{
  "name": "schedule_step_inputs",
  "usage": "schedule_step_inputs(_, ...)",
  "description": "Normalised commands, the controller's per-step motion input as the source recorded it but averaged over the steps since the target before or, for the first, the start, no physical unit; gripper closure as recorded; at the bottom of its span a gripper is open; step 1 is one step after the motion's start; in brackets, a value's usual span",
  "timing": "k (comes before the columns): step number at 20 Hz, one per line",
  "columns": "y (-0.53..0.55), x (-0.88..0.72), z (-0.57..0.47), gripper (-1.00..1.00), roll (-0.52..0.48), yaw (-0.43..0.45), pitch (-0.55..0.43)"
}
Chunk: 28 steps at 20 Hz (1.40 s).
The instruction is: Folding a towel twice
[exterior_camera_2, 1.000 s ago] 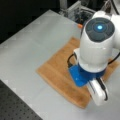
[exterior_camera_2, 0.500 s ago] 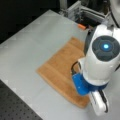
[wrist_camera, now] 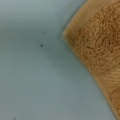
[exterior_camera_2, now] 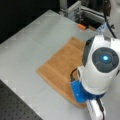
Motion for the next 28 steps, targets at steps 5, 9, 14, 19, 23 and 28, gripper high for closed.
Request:
schedule_step_inputs(5,0.04,0.31,-0.07,-1.00,-0.346,-0.030,0.028)
schedule_step_inputs(9,0.14,0.26,-0.10,-1.00,-0.282,-0.045,-0.005)
schedule_step_inputs(14,0.15,0.22,-0.05,-1.00,-0.232,-0.022,-0.011)
schedule_step_inputs(19,0.13,0.16,-0.05,-1.00,-0.192,-0.042,0.038)
schedule_step_inputs(23,0.09,0.12,-0.07,-1.00,-0.212,-0.050,0.027)
schedule_step_inputs(28,0.05,0.07,-0.14,-1.00,-0.220,-0.047,0.016)
